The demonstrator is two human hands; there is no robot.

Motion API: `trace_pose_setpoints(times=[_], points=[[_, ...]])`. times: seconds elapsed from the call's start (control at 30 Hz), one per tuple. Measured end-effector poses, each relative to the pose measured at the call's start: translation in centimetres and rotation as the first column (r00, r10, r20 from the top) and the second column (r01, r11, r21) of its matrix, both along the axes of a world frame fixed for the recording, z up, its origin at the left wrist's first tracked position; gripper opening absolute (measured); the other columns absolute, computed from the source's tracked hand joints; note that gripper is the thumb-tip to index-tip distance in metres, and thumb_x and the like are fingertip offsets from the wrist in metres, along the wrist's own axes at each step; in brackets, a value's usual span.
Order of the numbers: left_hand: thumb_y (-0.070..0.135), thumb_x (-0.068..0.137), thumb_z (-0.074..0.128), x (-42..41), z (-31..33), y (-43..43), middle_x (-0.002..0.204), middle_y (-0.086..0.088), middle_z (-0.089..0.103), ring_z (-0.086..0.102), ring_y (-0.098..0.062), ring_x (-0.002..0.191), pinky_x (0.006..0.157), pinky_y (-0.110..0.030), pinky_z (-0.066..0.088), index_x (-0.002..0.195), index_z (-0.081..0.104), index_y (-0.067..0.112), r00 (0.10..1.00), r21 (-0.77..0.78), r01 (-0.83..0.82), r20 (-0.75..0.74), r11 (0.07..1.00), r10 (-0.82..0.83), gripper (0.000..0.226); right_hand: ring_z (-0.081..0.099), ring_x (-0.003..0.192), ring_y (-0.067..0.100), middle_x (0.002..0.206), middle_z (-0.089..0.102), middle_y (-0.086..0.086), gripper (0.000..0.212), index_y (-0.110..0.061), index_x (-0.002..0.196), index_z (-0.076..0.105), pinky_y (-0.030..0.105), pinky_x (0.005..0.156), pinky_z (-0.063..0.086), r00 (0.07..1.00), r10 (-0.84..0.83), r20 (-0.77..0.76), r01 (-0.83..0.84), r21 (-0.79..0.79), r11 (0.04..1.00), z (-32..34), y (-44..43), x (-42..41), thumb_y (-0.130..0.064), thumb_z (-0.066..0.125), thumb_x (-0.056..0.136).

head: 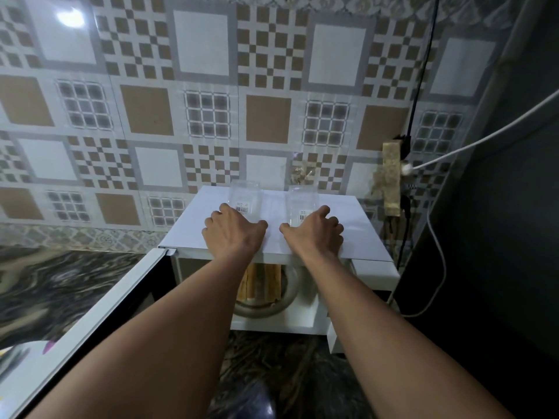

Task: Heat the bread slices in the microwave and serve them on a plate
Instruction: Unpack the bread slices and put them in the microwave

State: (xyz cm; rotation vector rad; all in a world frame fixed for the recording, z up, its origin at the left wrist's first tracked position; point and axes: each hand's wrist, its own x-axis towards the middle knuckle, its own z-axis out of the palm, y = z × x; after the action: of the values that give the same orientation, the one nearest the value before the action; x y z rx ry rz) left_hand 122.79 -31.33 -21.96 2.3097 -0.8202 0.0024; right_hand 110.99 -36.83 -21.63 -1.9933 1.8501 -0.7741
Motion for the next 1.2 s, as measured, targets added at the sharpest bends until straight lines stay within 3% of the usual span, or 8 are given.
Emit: trace_pose_setpoints(times=[0.27,0.4,0.67,0.97,1.1,1.2], points=[[0.057,0.077,0.071,-0.2,0.3,0.5,0.131,-0.015,0.058,0.050,-0.035,0.124,0.101,-0.045,0.040,0.125,0.048,0.009,1.000,0.021,0.015,-0.003,1.000,-0.015,0.071,0.043,0.122,0.037,0.134,0.047,0.020,0.086,-0.011,0.134,0.031,0.045,0.096,0.041,1.000,0.018,-0.008,-0.018,0.020,1.000,0.3,0.3,-0.5,-0.064,0.066,0.077],[0.063,0.076,0.070,-0.3,0.7,1.1,0.135,-0.015,0.056,0.049,-0.035,0.127,0.103,-0.047,0.040,0.133,0.044,0.009,0.999,0.013,0.037,-0.018,0.999,-0.037,0.082,0.046,0.121,0.040,0.134,0.048,0.022,0.087,-0.013,0.138,0.027,0.048,0.098,0.039,0.999,0.023,-0.027,-0.022,0.025,0.999,0.9,0.7,-0.7,-0.069,0.058,0.081],[0.065,0.080,0.065,0.4,3.2,6.3,0.144,-0.015,0.050,0.043,-0.035,0.133,0.104,-0.047,0.040,0.145,0.036,0.007,0.991,0.004,0.105,0.080,0.994,-0.105,0.091,0.037,0.133,0.042,0.150,0.033,0.025,0.084,-0.013,0.150,0.017,0.054,0.104,0.038,0.993,0.059,-0.104,-0.063,-0.032,0.998,3.3,3.7,-1.2,-0.057,0.055,0.089],[0.063,0.090,0.051,2.7,4.3,14.3,0.141,-0.017,0.053,0.046,-0.037,0.132,0.104,-0.047,0.041,0.147,0.040,0.013,0.945,0.125,0.230,0.209,0.965,-0.252,0.076,0.022,0.145,0.041,0.159,0.020,0.025,0.078,-0.013,0.154,0.018,0.057,0.115,0.025,0.977,0.101,-0.187,-0.114,-0.058,0.992,4.6,11.7,-1.0,-0.051,0.050,0.095],[0.067,0.093,0.043,4.7,3.6,18.6,0.136,-0.014,0.060,0.053,-0.035,0.126,0.098,-0.046,0.048,0.146,0.045,0.021,0.925,0.207,0.272,0.212,0.940,-0.314,0.071,0.015,0.148,0.041,0.160,0.015,0.025,0.078,-0.012,0.156,0.016,0.058,0.117,0.019,0.979,0.103,-0.177,-0.113,-0.042,0.993,4.5,16.9,-0.5,-0.051,0.048,0.096],[0.064,0.096,0.041,6.9,3.5,22.0,0.141,-0.012,0.058,0.054,-0.033,0.129,0.102,-0.045,0.046,0.144,0.052,0.021,0.904,0.242,0.342,0.179,0.908,-0.388,0.065,0.013,0.148,0.041,0.161,0.012,0.026,0.079,-0.013,0.157,0.015,0.059,0.118,0.018,0.977,0.103,-0.188,-0.107,-0.016,0.994,4.5,20.9,0.4,-0.051,0.048,0.096]])
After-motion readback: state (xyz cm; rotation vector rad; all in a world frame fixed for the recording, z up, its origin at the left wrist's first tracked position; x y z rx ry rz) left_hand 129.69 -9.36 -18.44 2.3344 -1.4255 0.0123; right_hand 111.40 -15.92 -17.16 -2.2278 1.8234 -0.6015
